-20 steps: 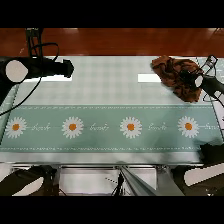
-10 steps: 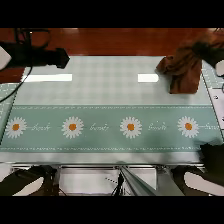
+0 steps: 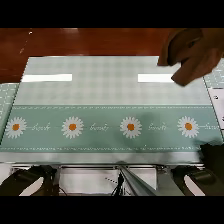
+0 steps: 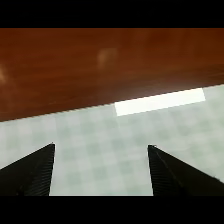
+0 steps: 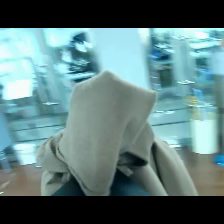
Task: Fold the shirts.
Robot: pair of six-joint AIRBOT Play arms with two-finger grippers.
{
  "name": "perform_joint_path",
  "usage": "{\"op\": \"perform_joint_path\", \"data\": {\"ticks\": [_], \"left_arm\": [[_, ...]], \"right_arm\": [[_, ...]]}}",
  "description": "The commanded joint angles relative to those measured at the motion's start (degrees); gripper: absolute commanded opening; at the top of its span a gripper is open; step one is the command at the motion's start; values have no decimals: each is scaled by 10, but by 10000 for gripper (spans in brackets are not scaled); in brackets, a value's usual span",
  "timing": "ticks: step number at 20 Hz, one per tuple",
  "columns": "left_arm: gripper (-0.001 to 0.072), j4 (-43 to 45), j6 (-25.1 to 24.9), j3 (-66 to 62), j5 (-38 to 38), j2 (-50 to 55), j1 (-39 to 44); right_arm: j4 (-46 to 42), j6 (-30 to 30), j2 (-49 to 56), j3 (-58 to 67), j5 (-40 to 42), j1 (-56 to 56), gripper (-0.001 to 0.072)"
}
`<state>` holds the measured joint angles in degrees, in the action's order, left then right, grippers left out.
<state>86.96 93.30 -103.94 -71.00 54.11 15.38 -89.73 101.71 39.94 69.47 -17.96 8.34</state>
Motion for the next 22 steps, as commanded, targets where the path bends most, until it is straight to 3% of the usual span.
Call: {"op": "perform_joint_path", "data": {"ticks": [1, 5, 8, 14, 15, 17, 18, 20, 22], "left_arm": [[720, 0, 0, -21, -70, -49, 0], [720, 1, 0, -15, -176, -53, 0], [720, 1, 0, 30, -185, -52, 0], [720, 1, 0, 202, -180, -52, 0], [720, 0, 0, 235, -175, -52, 0], [720, 0, 0, 305, -156, -52, 0], [720, 0, 0, 342, -142, -52, 0], [720, -29, 0, 418, -102, -52, 0], [720, -87, 0, 496, -55, -52, 0]], "right_arm": [[45, -5, -40, 0, -85, 76, 28], [67, -17, 23, -1, -227, 215, 29], [57, -39, 127, -1, -316, 315, 29], [18, -39, 360, -1, -324, 405, 30], [18, -39, 386, -1, -324, 403, 77], [18, -39, 402, -1, -331, 392, 428], [18, -43, 395, 1, -339, 383, 498], [13, -70, 359, 9, -365, 360, 548], [-28, -82, 303, 16, -400, 331, 549]]}}
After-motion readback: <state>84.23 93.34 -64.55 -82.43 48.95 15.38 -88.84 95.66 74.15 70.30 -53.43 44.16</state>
